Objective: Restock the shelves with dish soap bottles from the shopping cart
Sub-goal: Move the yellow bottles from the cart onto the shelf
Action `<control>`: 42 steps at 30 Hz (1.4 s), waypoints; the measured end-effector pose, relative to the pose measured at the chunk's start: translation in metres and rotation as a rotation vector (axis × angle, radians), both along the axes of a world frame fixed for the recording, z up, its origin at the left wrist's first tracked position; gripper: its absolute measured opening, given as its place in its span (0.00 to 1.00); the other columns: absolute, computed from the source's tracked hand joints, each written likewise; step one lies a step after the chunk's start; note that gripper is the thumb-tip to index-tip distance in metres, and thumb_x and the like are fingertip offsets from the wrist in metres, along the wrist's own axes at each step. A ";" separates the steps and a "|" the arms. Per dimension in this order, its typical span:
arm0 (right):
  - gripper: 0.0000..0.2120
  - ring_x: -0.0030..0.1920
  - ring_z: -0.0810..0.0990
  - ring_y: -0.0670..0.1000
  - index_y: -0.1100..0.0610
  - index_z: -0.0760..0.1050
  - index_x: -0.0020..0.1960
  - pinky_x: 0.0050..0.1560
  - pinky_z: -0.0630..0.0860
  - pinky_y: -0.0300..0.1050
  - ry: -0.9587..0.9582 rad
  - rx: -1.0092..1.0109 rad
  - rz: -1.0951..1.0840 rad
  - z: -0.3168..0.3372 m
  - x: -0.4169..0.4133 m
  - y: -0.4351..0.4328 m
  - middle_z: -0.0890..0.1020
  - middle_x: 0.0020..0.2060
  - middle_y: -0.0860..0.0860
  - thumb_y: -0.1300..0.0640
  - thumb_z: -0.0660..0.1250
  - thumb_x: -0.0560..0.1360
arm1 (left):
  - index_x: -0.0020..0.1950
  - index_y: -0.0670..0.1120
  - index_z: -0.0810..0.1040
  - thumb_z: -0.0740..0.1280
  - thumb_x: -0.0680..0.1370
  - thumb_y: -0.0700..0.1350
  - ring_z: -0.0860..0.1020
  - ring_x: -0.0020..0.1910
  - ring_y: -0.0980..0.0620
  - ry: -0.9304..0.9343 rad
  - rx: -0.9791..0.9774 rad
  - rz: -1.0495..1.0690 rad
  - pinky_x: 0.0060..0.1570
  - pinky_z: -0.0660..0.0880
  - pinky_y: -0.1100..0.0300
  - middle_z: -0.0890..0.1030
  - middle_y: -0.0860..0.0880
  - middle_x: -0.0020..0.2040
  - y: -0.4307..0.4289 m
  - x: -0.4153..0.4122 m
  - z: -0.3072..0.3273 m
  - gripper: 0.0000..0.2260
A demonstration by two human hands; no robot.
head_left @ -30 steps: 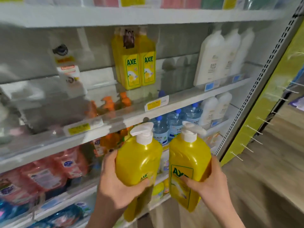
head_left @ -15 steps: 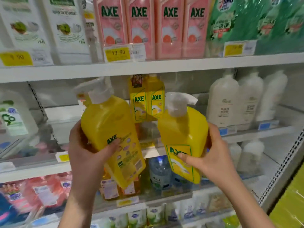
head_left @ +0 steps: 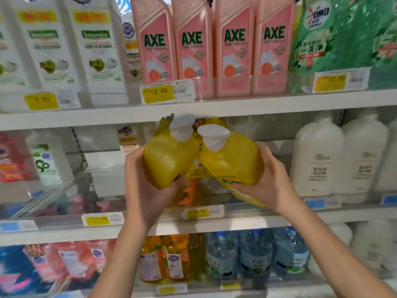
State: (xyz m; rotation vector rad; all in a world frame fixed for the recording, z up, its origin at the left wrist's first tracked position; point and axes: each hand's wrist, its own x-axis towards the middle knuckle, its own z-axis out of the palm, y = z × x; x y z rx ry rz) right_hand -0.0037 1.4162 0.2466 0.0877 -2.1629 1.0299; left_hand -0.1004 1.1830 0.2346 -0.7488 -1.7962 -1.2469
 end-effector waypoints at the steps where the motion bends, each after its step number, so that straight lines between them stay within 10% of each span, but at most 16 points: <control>1: 0.38 0.47 0.71 0.25 0.44 0.64 0.58 0.45 0.66 0.19 0.010 0.042 -0.001 -0.003 -0.006 0.004 0.72 0.49 0.34 0.60 0.82 0.58 | 0.65 0.40 0.69 0.73 0.61 0.61 0.69 0.58 0.54 0.014 -0.033 0.001 0.57 0.65 0.69 0.68 0.50 0.58 0.001 -0.006 -0.001 0.39; 14: 0.41 0.52 0.73 0.43 0.56 0.66 0.68 0.43 0.66 0.24 -0.010 0.034 -0.039 -0.030 -0.068 0.029 0.74 0.52 0.44 0.61 0.81 0.60 | 0.65 0.41 0.71 0.79 0.60 0.49 0.64 0.54 0.62 -0.041 -0.251 0.023 0.51 0.59 0.80 0.70 0.52 0.56 0.009 -0.066 0.004 0.37; 18: 0.41 0.54 0.72 0.44 0.54 0.65 0.68 0.50 0.68 0.36 -0.036 -0.001 -0.030 -0.035 -0.077 0.036 0.74 0.54 0.44 0.60 0.81 0.60 | 0.66 0.42 0.70 0.81 0.60 0.44 0.68 0.55 0.55 -0.142 -0.203 0.040 0.50 0.61 0.71 0.71 0.48 0.58 0.021 -0.088 -0.012 0.38; 22: 0.39 0.52 0.71 0.39 0.49 0.65 0.64 0.45 0.67 0.25 -0.051 -0.072 -0.019 -0.033 -0.086 0.048 0.74 0.51 0.39 0.62 0.81 0.60 | 0.67 0.45 0.69 0.81 0.61 0.44 0.67 0.56 0.57 -0.214 -0.111 0.037 0.53 0.63 0.69 0.71 0.49 0.59 0.033 -0.101 -0.019 0.38; 30: 0.39 0.56 0.75 0.51 0.54 0.64 0.67 0.54 0.75 0.50 -0.195 -0.225 -0.014 -0.030 -0.119 0.063 0.75 0.56 0.48 0.60 0.80 0.61 | 0.60 0.49 0.73 0.81 0.60 0.51 0.76 0.55 0.48 -0.423 0.191 0.011 0.55 0.76 0.46 0.77 0.48 0.57 0.056 -0.119 -0.025 0.32; 38: 0.32 0.47 0.81 0.42 0.49 0.64 0.66 0.43 0.76 0.38 -0.250 -0.379 0.119 -0.039 -0.130 0.064 0.79 0.51 0.42 0.55 0.76 0.67 | 0.63 0.50 0.64 0.72 0.74 0.47 0.75 0.56 0.49 -0.569 0.040 -0.077 0.53 0.74 0.54 0.74 0.51 0.57 0.059 -0.096 -0.030 0.24; 42: 0.25 0.44 0.76 0.38 0.47 0.64 0.62 0.38 0.70 0.37 -0.292 -0.349 0.077 -0.044 -0.126 0.064 0.76 0.46 0.38 0.50 0.74 0.70 | 0.62 0.40 0.65 0.76 0.68 0.53 0.75 0.53 0.46 -0.534 -0.085 0.221 0.47 0.72 0.54 0.73 0.44 0.56 0.073 -0.080 -0.034 0.31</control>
